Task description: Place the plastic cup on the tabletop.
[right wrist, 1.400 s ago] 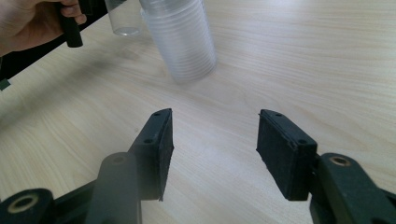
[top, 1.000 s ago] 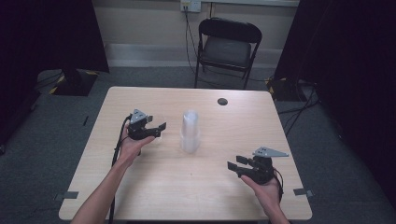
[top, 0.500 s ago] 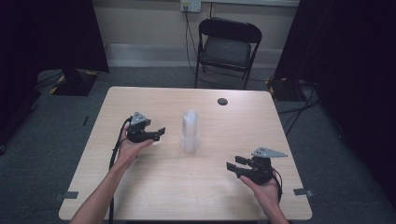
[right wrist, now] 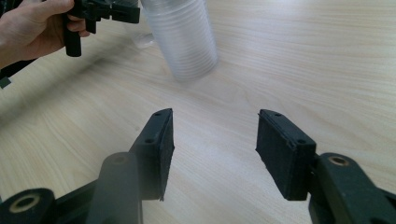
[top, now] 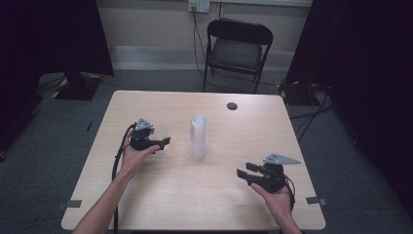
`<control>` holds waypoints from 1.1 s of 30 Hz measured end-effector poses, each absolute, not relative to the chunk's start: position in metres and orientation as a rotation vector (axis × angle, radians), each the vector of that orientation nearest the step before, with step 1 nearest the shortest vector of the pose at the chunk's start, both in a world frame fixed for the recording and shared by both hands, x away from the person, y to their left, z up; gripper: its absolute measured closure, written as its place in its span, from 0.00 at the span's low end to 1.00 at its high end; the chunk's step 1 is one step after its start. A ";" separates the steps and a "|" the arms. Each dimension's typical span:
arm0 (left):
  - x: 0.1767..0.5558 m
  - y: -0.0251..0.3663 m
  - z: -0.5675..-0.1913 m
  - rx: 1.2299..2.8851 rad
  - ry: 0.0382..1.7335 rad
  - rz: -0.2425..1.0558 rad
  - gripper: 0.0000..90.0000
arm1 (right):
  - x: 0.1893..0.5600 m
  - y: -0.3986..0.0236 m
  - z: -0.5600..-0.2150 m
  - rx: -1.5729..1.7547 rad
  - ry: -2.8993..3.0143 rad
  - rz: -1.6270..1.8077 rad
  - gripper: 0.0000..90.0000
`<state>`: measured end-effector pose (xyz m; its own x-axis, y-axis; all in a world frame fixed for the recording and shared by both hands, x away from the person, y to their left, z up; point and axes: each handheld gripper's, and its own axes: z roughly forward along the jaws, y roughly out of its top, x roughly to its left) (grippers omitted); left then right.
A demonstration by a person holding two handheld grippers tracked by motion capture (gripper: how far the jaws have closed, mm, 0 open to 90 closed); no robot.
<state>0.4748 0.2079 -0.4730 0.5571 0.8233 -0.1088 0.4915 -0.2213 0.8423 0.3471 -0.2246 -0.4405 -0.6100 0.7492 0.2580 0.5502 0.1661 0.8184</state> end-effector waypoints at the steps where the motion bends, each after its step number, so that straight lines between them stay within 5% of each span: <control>1: 0.474 0.208 -0.472 1.874 1.069 0.445 0.17 | 0.347 -0.225 -0.440 1.268 2.230 1.423 0.51; 33: 0.396 0.224 -0.447 1.903 1.037 0.438 0.21 | 0.347 -0.241 -0.442 1.318 2.157 1.399 0.51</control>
